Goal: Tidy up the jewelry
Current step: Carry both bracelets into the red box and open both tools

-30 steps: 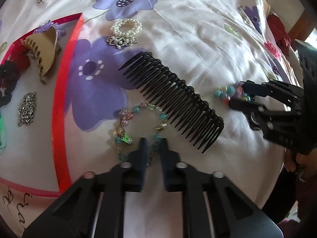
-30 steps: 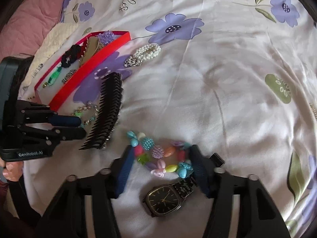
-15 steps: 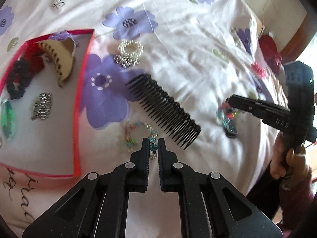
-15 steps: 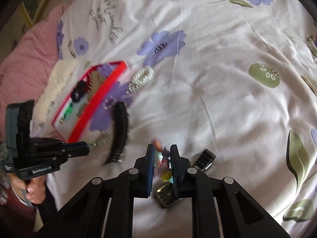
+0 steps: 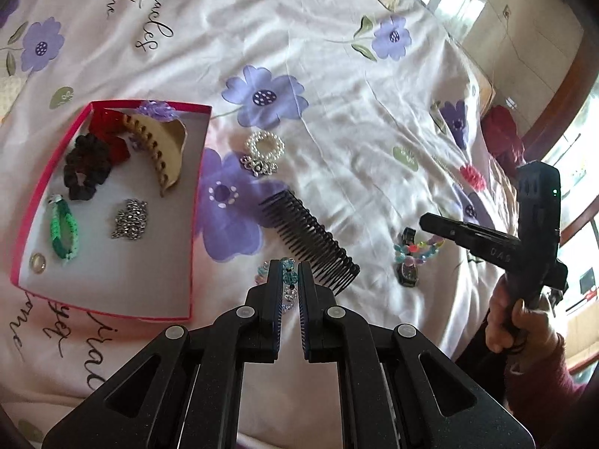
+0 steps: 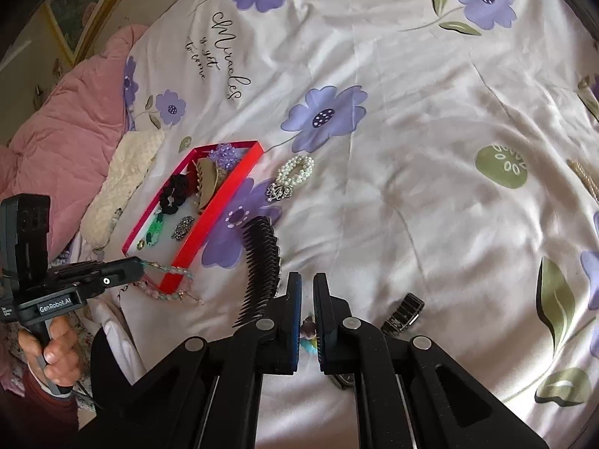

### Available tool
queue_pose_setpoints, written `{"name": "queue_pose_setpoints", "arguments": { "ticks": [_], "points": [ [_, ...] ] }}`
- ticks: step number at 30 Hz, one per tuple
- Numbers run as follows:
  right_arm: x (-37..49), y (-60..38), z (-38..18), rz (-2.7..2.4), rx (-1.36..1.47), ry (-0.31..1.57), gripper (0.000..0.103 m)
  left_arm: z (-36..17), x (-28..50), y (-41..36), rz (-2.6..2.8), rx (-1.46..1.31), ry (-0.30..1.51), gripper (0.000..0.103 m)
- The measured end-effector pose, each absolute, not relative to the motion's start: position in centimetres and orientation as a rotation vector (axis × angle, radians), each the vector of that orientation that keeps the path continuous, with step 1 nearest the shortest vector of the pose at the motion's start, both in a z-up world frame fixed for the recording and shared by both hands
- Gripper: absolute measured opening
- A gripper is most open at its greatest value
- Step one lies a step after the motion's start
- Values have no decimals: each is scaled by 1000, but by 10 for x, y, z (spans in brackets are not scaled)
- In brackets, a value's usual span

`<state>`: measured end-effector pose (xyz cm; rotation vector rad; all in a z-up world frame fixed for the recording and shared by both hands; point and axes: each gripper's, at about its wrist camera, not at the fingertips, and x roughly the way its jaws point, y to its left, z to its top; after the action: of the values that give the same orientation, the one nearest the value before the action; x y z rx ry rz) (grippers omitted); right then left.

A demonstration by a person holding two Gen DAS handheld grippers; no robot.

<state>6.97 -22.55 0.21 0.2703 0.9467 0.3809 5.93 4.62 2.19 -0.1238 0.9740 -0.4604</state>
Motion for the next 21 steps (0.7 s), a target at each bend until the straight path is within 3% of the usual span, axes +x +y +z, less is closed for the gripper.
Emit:
{"name": "queue_pose_setpoints", "arguments": {
  "ticks": [10,21],
  "points": [
    [73,-219,33,444,309,889,6,43,52,70,-416,-141,913,6],
    [84,-172,31,534,325,901,6,50,54,121,-315,-195,879,6]
  ]
}}
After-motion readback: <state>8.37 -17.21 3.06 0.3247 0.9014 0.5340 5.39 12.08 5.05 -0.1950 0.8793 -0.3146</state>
